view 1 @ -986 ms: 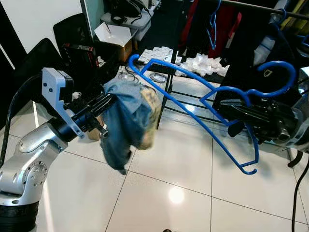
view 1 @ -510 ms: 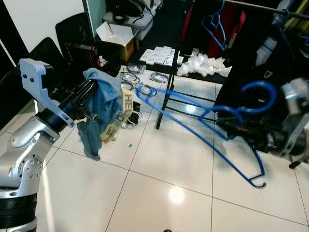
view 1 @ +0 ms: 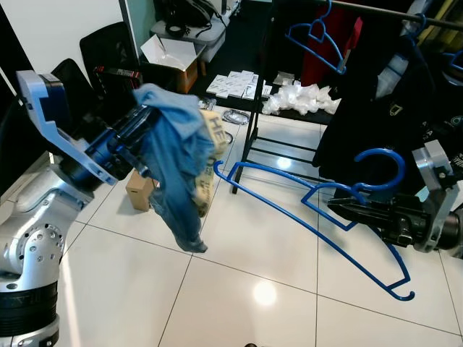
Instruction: Hang hanger
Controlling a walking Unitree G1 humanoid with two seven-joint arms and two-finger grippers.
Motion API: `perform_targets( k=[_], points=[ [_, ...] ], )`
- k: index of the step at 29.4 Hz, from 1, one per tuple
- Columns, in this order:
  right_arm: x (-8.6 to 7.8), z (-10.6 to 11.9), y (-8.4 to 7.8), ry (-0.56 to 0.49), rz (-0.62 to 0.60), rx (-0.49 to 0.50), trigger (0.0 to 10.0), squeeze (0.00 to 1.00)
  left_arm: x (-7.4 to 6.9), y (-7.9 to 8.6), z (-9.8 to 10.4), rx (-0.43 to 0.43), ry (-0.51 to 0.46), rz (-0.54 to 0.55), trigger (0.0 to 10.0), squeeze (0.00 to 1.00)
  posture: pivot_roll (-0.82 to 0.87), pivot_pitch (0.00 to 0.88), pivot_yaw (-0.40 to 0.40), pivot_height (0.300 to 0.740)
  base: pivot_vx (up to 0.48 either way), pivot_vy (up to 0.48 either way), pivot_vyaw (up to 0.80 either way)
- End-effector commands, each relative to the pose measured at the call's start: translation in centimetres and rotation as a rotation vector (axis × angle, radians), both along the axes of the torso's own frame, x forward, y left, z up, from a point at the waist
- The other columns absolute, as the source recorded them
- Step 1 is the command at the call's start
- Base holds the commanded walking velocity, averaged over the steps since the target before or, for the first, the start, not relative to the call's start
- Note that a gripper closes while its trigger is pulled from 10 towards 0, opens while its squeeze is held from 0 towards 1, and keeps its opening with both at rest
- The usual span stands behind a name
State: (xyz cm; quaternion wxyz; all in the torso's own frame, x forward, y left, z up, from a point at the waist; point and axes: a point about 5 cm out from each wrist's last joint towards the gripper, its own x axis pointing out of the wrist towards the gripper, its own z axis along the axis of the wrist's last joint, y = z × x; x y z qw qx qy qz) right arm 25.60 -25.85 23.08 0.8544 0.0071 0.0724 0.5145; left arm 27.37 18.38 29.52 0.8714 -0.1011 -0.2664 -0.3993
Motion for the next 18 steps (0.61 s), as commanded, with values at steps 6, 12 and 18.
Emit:
perform_targets(
  k=[6,12,18],
  points=[
    [-0.2,0.4,0.4,-0.029,0.030,-0.020,10.0,0.00,-0.6,-0.6,0.3,-0.009,-0.018,-0.075,10.0,0.00,-0.04,0.148,0.000,0.740,0.000,0.000,0.00],
    [-0.4,-0.3,-0.5,0.012,0.003,-0.068,10.0,0.00,-1.0,-0.3,0.7,-0.004,-0.019,-0.100,10.0,0.00,-0.03,0.150,-0.004,0.740,0.000,0.000,0.00],
    [-0.4,0.0,-1.2,0.002,-0.024,-0.074,10.0,0.00,-1.2,-0.6,0.7,0.007,-0.022,-0.133,10.0,0.00,-0.04,0.149,-0.002,0.740,0.000,0.000,0.00]
  ],
)
